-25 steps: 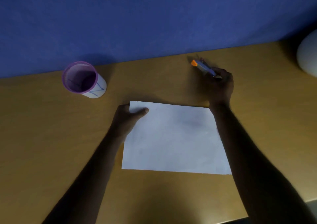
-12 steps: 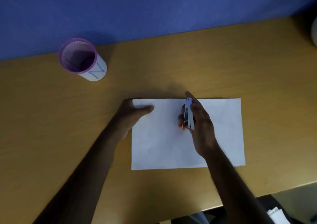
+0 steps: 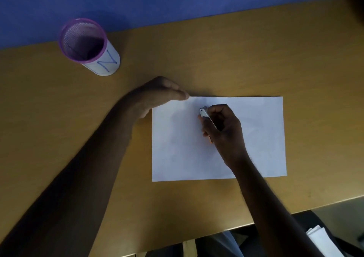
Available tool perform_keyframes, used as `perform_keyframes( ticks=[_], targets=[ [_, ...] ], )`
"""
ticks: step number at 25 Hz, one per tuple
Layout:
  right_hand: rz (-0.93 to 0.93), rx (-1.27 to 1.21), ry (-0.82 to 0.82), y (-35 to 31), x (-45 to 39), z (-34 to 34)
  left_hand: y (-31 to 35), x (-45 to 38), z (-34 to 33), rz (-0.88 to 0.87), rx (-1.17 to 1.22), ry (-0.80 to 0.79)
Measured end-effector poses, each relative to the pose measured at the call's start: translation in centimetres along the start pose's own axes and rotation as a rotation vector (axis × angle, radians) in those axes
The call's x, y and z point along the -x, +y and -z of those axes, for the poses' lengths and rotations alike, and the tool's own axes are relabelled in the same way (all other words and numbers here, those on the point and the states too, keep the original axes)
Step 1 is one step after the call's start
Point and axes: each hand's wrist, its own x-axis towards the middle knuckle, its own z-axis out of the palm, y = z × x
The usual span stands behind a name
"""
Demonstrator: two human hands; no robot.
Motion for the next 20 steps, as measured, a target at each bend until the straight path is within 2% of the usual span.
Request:
perform_keyframes(
  ticks=[2,5,9,11,20],
  targets=[
    [-0.004,0.052,0.004,0.0,0.1,-0.1,-0.6,-0.4,-0.5,0.024,-0.113,-0.07],
    [0.0,0.108,0.055,-0.1,0.1,-0.2,-2.0,-0.4,-1.3,0.017,-0.103,-0.055],
    [0.271,0.446,0.139,-0.5,-0.2,-0.2,-2.5,-0.2,-1.3,0.031,-0.036,-0.035],
    [0.342,0.515,0.137,-0.8,-0.5,-0.2,-2.6,-0.2,-1.3,0.034,-0.036,-0.031],
    [0.405,0.667,0.097,-1.7,-1.2,-0.8,-2.5,-0.3,-1.5,0.026,-0.005,0.009]
  ],
)
